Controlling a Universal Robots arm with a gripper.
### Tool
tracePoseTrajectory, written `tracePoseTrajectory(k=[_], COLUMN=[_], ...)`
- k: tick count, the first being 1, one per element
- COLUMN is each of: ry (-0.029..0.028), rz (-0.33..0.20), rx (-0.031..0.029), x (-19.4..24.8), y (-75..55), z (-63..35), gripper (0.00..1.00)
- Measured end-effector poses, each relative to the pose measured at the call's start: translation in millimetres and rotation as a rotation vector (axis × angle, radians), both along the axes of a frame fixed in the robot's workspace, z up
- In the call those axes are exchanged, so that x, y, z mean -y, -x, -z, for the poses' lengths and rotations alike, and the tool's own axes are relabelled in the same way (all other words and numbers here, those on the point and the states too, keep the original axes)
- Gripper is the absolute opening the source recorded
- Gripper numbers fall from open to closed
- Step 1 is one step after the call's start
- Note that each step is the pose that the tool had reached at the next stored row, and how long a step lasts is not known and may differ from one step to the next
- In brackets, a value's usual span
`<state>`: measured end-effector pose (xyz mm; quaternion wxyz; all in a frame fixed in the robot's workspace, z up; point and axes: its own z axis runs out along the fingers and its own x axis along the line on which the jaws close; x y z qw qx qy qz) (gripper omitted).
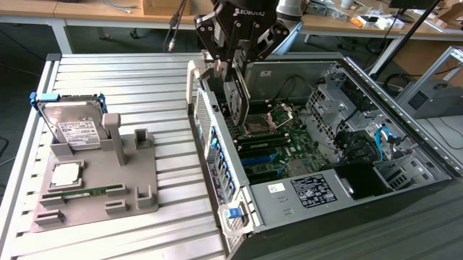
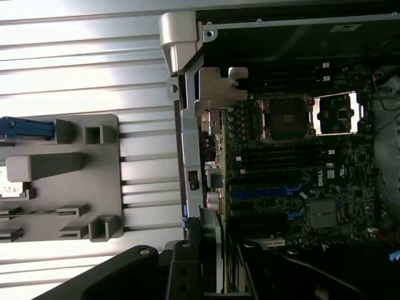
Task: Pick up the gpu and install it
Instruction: 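Pick up the gpu and move the gpu toward the slot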
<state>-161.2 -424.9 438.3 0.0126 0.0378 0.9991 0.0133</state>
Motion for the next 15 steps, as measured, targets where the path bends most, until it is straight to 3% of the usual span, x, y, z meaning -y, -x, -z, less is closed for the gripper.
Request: tracePoseTrajectory(k=[15], ry=[0.0001], rz=[0.0], rx=[0.0], x=[0.0], y=[-6.1], z=[0.9], gripper=[0.27])
